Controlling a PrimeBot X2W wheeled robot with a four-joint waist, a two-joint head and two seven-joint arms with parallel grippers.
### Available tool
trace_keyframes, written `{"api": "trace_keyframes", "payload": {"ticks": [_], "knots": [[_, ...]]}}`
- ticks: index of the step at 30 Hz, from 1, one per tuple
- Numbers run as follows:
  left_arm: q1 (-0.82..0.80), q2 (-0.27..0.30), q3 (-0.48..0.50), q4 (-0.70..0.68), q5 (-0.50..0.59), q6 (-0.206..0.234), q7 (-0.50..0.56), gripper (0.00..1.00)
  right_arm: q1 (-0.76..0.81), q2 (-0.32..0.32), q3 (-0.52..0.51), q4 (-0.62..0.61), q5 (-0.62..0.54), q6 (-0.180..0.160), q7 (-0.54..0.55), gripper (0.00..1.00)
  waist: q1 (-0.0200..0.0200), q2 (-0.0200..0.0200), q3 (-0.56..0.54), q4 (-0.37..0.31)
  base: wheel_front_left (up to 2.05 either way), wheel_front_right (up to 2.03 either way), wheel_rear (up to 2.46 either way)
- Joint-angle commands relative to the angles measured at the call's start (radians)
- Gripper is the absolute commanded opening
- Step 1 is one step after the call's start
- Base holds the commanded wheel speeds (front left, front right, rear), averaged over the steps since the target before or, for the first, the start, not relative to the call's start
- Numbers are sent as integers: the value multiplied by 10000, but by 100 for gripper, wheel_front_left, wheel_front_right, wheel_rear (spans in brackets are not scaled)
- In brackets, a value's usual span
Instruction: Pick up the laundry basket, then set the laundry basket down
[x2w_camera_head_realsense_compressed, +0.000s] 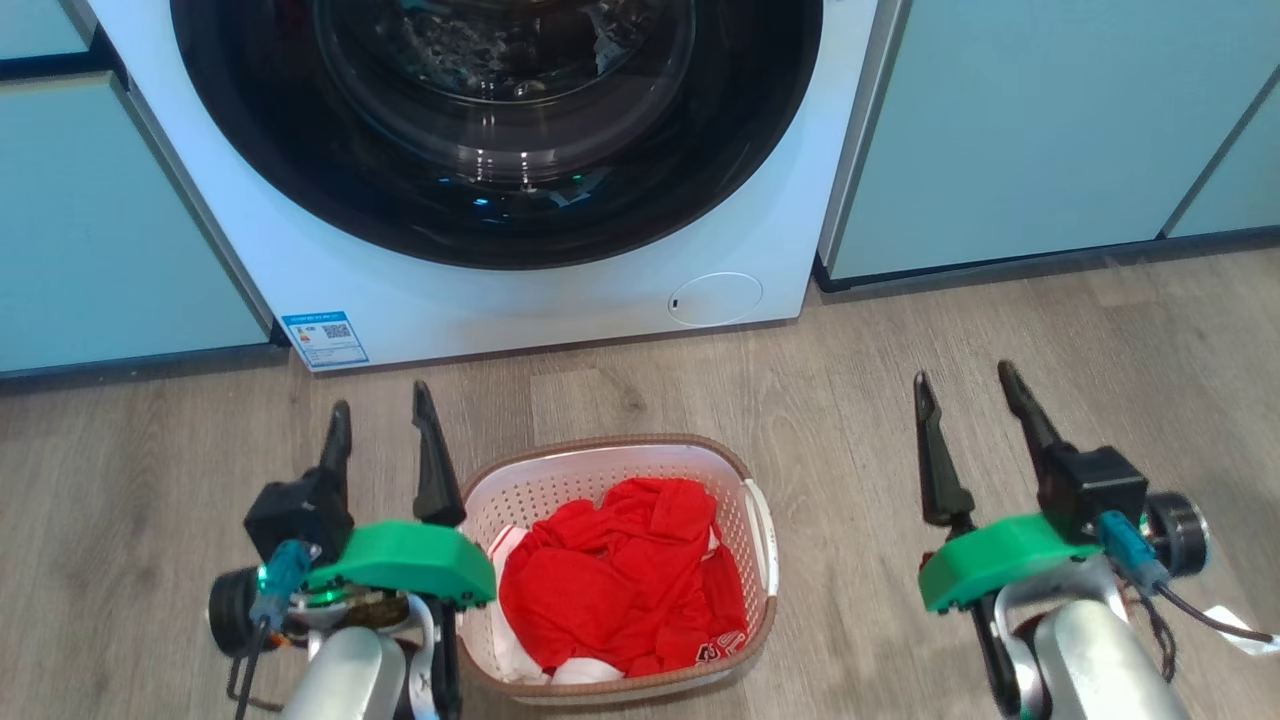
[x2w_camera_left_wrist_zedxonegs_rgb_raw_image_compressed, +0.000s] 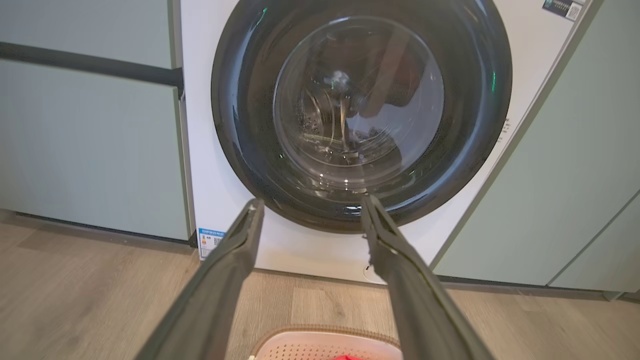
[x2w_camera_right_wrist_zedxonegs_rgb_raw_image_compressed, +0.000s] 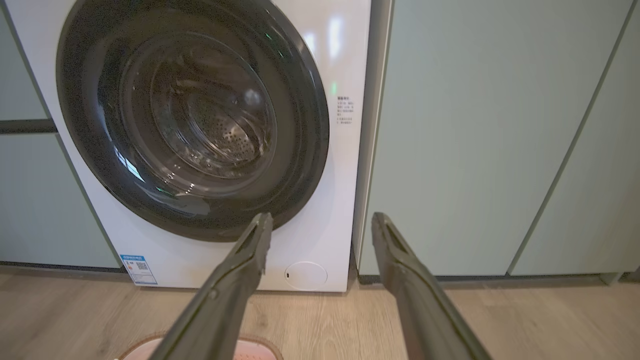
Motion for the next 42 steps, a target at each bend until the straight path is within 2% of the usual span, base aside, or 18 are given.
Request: {"api": "trace_keyframes", "payload": {"ticks": [1, 5, 15, 23, 33, 39, 42], "knots": [[-278, -32, 288, -191, -23, -59, -80, 100, -230, 68, 255, -145, 131, 71, -134, 100, 0, 0, -8, 1, 0, 0, 0], [-284, -33, 423, 321, -582, -52, -80, 100, -353, 69, 321, 507, 190, 71, -134, 100, 0, 0, -22, -10, 0, 0, 0], [-470, -33, 611, 497, -310, -17, -80, 100, -550, 69, 351, 579, 191, 71, -134, 100, 0, 0, 176, -37, 0, 0, 0], [-1307, -33, 515, 1213, -21, 135, -80, 100, -1232, -162, 462, 1124, 627, 71, -134, 100, 0, 0, 1471, 220, 0, 0, 0], [-3101, -33, 68, 3519, -231, 117, -80, 100, -2822, -718, 1258, 2734, 1848, 71, -118, 100, 0, 0, 3511, 532, 0, 0, 0], [-4402, -33, -505, 5517, -650, -20, -80, 100, -3973, -967, 2085, 3940, 2478, 71, 8, 100, 0, 0, 4759, 644, 0, 0, 0], [-5278, -33, -1062, 7023, -946, -221, -80, 100, -4687, -1074, 2515, 4732, 2857, 71, 156, 100, 0, 0, 5507, 734, 0, 0, 0]]}}
